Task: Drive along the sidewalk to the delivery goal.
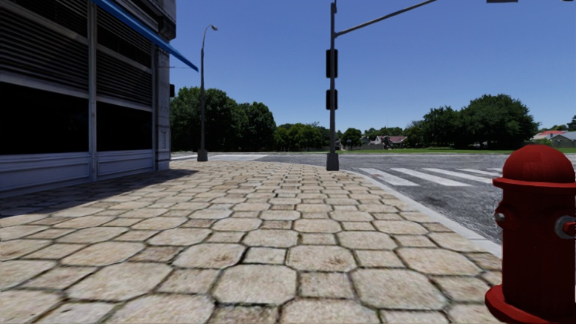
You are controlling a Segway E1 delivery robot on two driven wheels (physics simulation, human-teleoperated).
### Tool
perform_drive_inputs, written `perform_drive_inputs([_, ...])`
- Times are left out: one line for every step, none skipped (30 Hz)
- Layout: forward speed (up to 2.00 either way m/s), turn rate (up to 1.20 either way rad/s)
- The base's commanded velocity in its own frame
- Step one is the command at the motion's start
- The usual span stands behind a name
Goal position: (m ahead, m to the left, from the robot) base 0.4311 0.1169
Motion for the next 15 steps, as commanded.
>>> perform_drive_inputs([0.75,0.0])
perform_drive_inputs([0.75,0.0])
perform_drive_inputs([0.75,0.0])
perform_drive_inputs([0.74,0.0])
perform_drive_inputs([0.65,0.0])
perform_drive_inputs([0.48,0.0])
perform_drive_inputs([0.18,0.0])
perform_drive_inputs([0.0,0.0])
perform_drive_inputs([0.0,0.0])
perform_drive_inputs([0.0,0.0])
perform_drive_inputs([0.0,0.0])
perform_drive_inputs([0.0,0.0])
perform_drive_inputs([0.0,0.0])
perform_drive_inputs([0.0,0.0])
perform_drive_inputs([0.0,0.0])
